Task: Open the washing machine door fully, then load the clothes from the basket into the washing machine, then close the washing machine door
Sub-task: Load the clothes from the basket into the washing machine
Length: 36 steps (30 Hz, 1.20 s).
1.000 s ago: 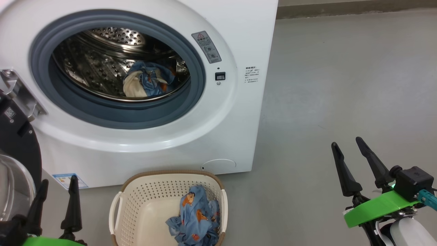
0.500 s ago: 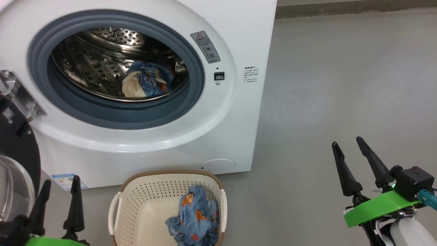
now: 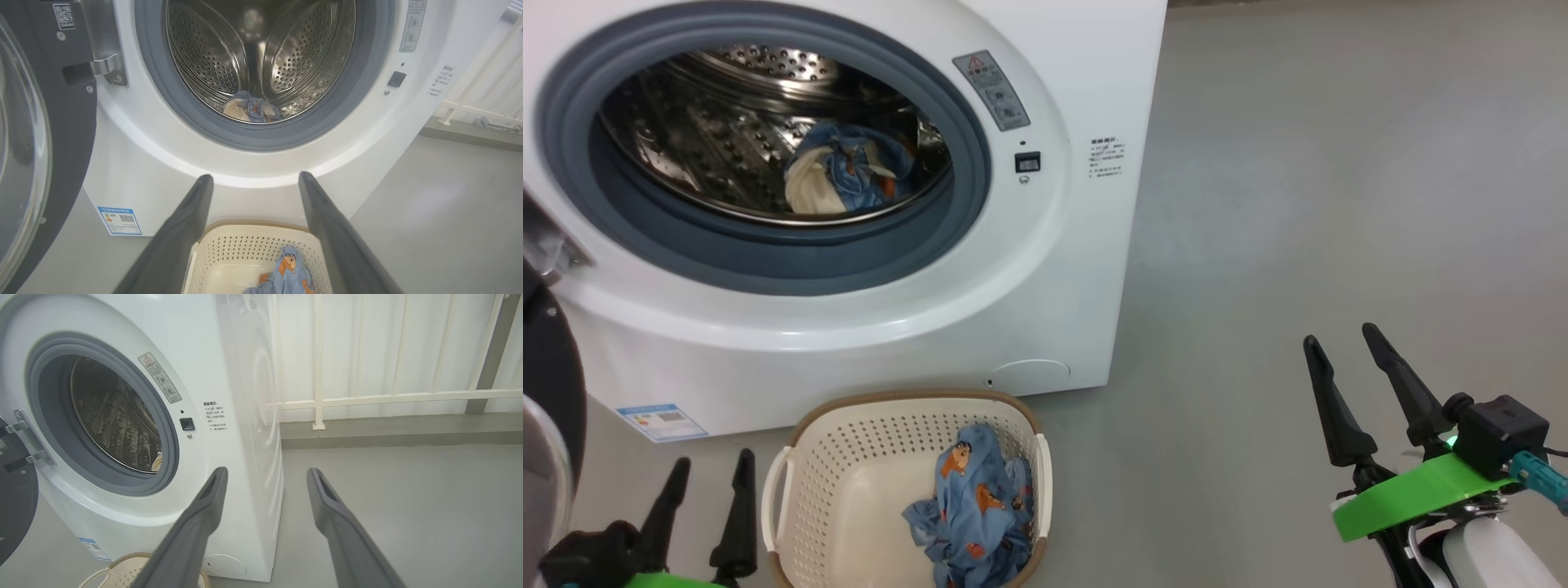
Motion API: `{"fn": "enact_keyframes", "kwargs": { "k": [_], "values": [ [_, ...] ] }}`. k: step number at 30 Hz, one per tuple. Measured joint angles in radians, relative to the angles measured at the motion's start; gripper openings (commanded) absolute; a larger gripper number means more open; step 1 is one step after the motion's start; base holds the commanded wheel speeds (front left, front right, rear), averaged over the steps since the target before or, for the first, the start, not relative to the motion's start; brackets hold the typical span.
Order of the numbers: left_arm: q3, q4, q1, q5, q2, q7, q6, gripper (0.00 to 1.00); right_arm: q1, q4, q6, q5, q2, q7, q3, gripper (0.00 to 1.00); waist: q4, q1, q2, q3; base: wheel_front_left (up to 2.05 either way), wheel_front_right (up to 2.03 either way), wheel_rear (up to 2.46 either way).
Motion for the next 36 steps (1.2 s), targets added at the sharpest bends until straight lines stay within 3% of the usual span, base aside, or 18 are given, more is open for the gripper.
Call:
{"fn": "enact_keyframes", "kwargs": {
  "k": [14,29,36],
  "values": [
    [-0.207,0.203,-0.161,-0.132,0.08,0.044,0.0,1.0,-0.046,-0.035,0.0,-0.056,0.065,0.0,-0.015,1.0,-0.064,0.0001,0.0,0.127,0.0,0.0,0.0],
    [-0.424,0.305,-0.341,-0.253,0.16,0.053,0.0,1.0,-0.084,-0.093,0.0,-0.112,0.133,0.0,-0.036,1.0,-0.128,0.0,0.0,0.283,0.0,0.0,0.0],
    [-0.555,0.368,-0.434,-0.322,0.195,0.111,0.0,1.0,-0.089,-0.123,0.0,-0.137,0.165,0.0,-0.044,1.0,-0.16,0.0001,0.0,0.39,0.0,0.0,0.0]
  ]
}}
